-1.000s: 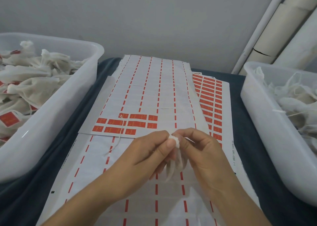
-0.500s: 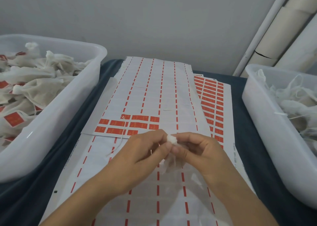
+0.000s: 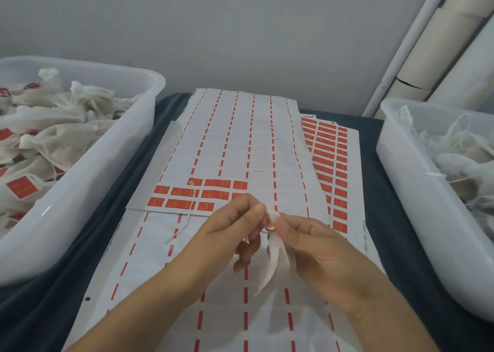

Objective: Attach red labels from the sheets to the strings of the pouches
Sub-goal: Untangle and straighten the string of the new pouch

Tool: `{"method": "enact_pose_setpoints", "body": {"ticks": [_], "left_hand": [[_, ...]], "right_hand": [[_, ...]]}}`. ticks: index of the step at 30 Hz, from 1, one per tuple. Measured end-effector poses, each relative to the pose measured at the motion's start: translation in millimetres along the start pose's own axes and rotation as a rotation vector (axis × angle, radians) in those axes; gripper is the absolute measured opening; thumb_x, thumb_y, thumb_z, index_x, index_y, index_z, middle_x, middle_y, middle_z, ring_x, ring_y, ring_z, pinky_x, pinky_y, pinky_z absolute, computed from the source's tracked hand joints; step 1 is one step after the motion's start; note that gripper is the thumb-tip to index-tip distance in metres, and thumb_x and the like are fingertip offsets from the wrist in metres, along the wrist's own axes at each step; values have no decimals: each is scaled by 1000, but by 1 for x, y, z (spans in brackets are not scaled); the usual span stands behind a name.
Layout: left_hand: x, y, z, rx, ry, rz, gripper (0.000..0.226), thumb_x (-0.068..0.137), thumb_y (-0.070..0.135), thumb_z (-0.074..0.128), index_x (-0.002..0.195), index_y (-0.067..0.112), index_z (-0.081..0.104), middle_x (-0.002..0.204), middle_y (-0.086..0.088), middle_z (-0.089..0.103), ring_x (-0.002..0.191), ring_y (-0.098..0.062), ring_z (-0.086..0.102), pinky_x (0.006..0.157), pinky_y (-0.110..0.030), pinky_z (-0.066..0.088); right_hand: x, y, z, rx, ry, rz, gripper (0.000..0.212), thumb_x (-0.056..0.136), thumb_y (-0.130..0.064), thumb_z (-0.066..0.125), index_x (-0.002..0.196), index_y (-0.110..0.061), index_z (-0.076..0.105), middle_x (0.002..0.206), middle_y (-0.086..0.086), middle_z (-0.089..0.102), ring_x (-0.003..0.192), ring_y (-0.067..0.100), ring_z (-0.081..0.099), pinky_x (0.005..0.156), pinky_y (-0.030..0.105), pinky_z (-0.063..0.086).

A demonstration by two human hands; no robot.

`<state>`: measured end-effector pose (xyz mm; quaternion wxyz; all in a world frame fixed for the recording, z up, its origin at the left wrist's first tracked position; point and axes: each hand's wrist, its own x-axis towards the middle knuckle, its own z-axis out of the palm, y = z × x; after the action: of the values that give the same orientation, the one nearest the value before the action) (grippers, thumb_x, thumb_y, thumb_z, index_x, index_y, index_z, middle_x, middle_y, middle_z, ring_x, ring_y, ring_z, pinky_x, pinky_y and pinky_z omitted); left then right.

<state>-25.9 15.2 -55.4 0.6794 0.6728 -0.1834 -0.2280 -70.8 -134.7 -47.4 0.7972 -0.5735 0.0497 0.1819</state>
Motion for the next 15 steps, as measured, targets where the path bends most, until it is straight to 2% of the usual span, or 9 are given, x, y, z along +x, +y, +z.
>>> {"method": "enact_pose_setpoints", "body": {"ticks": [1, 3, 5, 7, 8, 10, 12, 13, 15], "left_hand": [[0, 1, 1, -20, 7, -12, 19, 70, 46, 49, 71, 31, 60, 54, 9, 53, 47, -7, 48, 45, -15, 44], [1, 3, -1, -82, 3, -27, 32, 68, 44, 55, 93, 24, 56, 57, 7, 55, 48, -6, 49, 43, -17, 42], [2, 3, -5, -189, 6, -57, 47, 65, 40, 61, 109, 26, 51, 62, 4, 60, 50, -7, 50, 43, -17, 41], [2, 3, -7, -283, -10, -79, 49, 68, 34, 63, 114, 27, 51, 68, 1, 63, 53, -6, 53, 45, -17, 40], [1, 2, -7, -336, -21, -78, 48, 69, 30, 64, 115, 27, 51, 74, 1, 65, 55, -7, 54, 46, -18, 40], [3, 0, -4, -348, 6, -69, 46, 70, 30, 64, 114, 30, 51, 91, 4, 66, 60, -8, 58, 49, -18, 43], [3, -3, 0, -83, 153, 26, 40, 70, 50, 59, 108, 41, 48, 107, 16, 58, 71, -6, 59, 56, -15, 47], [3, -5, 0, 134, 251, 129, 38, 71, 63, 53, 103, 43, 47, 105, 25, 53, 77, -4, 58, 59, -12, 47], [0, -10, -1, 499, 339, 338, 36, 73, 72, 43, 88, 39, 48, 94, 28, 49, 84, 1, 52, 65, -6, 43]], "right_hand": [[0, 0, -1, 29, 1, 15, 36, 86, -28, 51, 110, -8, 68, 114, 5, 68, 107, 19, 63, 92, 28, 49], [0, 0, 0, 94, -20, 27, 32, 87, -26, 50, 102, -7, 71, 106, 6, 69, 99, 20, 65, 89, 28, 50], [0, 0, 3, 124, -33, 20, 27, 84, -28, 52, 80, -13, 74, 88, -1, 69, 83, 10, 64, 78, 21, 50], [0, 0, 5, 135, -16, -6, 28, 81, -30, 52, 69, -17, 73, 76, -7, 67, 71, 3, 62, 69, 17, 49], [0, 0, 4, 150, 11, -24, 28, 79, -29, 52, 70, -17, 75, 78, -7, 69, 72, 3, 64, 70, 18, 50], [1, 0, 0, 146, 100, -54, 27, 77, -31, 54, 77, -18, 77, 91, -4, 73, 87, 9, 69, 79, 24, 52], [2, 2, -3, -11, 228, -81, 29, 75, -36, 56, 85, -18, 76, 100, 0, 72, 98, 16, 67, 89, 30, 48], [3, 4, -4, -136, 301, -95, 33, 73, -41, 57, 88, -16, 73, 102, 0, 71, 98, 15, 65, 91, 30, 46], [5, 7, -2, -295, 398, -132, 38, 71, -46, 56, 88, -15, 68, 100, -1, 67, 91, 10, 63, 81, 21, 46]]}}
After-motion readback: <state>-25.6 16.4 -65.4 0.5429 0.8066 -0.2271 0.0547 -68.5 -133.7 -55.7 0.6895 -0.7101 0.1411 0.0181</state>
